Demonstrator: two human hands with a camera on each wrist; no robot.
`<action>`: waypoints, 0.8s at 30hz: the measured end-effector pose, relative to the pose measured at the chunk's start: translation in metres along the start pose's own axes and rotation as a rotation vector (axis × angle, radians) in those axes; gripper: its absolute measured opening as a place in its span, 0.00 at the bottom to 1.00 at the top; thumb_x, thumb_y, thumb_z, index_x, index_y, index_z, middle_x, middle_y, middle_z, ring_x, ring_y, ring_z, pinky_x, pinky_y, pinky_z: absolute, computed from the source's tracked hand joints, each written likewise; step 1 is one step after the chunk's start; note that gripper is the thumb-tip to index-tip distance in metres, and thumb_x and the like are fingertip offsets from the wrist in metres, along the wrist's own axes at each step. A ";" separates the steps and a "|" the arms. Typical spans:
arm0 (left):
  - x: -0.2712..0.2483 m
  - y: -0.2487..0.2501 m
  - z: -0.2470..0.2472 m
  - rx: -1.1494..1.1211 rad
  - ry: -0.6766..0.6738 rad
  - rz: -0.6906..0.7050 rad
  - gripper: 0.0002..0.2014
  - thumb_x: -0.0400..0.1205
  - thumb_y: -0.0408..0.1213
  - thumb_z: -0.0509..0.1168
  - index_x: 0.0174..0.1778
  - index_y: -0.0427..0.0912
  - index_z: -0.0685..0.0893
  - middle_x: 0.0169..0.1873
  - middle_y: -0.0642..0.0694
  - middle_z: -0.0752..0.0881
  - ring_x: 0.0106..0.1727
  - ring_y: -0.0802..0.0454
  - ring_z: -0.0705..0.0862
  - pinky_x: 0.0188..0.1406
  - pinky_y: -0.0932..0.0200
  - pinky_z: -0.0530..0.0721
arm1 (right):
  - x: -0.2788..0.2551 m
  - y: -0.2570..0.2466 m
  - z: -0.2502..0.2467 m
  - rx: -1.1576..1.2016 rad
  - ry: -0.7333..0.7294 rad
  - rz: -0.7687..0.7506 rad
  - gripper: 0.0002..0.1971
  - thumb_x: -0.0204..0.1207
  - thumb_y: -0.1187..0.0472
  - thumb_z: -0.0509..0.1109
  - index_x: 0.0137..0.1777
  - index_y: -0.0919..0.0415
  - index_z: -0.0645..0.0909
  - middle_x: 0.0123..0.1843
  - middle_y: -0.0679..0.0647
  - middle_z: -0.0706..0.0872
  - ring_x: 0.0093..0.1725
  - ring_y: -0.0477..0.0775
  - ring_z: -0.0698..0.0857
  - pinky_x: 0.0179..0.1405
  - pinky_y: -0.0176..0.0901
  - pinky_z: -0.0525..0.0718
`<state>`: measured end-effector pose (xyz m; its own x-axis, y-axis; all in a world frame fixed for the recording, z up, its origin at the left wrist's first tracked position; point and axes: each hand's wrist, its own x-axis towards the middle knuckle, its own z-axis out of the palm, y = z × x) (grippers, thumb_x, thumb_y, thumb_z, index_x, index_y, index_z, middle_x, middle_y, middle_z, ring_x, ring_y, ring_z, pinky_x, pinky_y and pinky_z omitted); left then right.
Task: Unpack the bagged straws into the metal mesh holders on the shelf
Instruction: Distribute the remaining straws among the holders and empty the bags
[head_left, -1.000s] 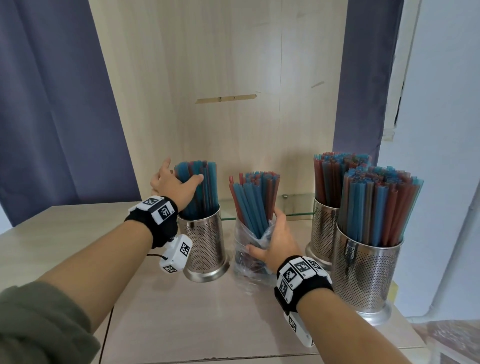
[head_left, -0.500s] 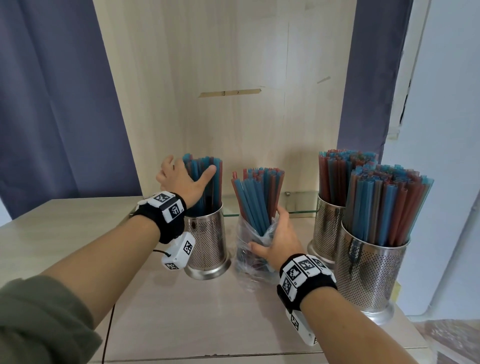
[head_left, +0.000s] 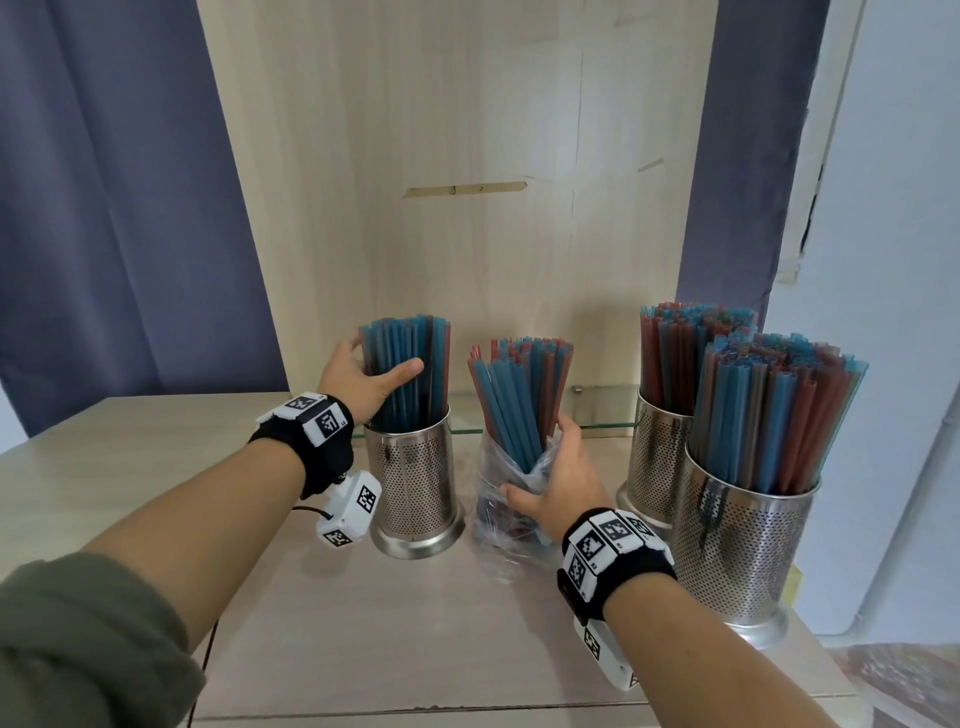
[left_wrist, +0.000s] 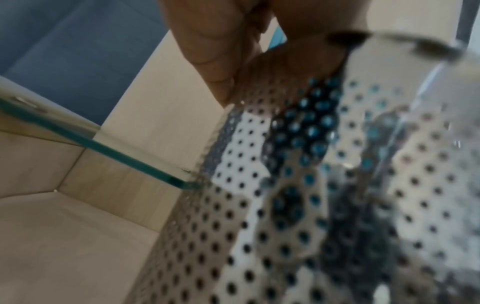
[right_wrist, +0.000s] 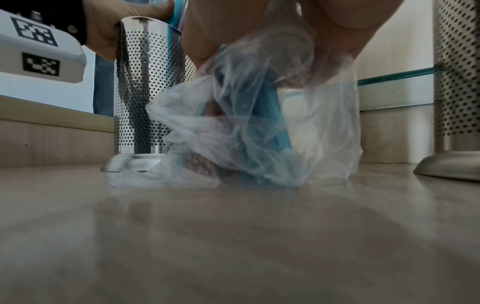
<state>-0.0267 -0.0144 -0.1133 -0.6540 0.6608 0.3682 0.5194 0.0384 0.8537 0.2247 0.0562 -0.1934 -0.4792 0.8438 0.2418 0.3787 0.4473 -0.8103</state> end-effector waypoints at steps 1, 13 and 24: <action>-0.001 -0.001 0.001 0.012 0.026 0.010 0.58 0.52 0.72 0.77 0.74 0.42 0.71 0.63 0.42 0.85 0.61 0.45 0.85 0.62 0.44 0.85 | 0.000 0.000 0.000 0.002 0.002 -0.001 0.55 0.66 0.57 0.83 0.84 0.54 0.48 0.81 0.54 0.69 0.79 0.54 0.71 0.74 0.46 0.71; -0.053 -0.030 -0.004 0.237 -0.273 0.148 0.50 0.68 0.68 0.70 0.79 0.42 0.63 0.65 0.52 0.80 0.64 0.55 0.81 0.59 0.61 0.81 | 0.002 0.001 0.003 0.005 0.017 0.020 0.54 0.67 0.57 0.83 0.84 0.51 0.48 0.81 0.54 0.70 0.78 0.56 0.72 0.74 0.51 0.72; -0.069 -0.038 0.026 0.292 -0.133 0.130 0.56 0.54 0.77 0.72 0.74 0.47 0.70 0.67 0.51 0.83 0.66 0.51 0.82 0.62 0.53 0.83 | 0.001 -0.001 0.003 -0.031 0.070 0.036 0.51 0.68 0.58 0.83 0.83 0.58 0.52 0.76 0.57 0.74 0.74 0.58 0.76 0.70 0.50 0.76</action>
<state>0.0126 -0.0420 -0.1800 -0.5050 0.7651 0.3995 0.7415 0.1478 0.6544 0.2219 0.0558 -0.1940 -0.4085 0.8777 0.2507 0.4192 0.4244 -0.8026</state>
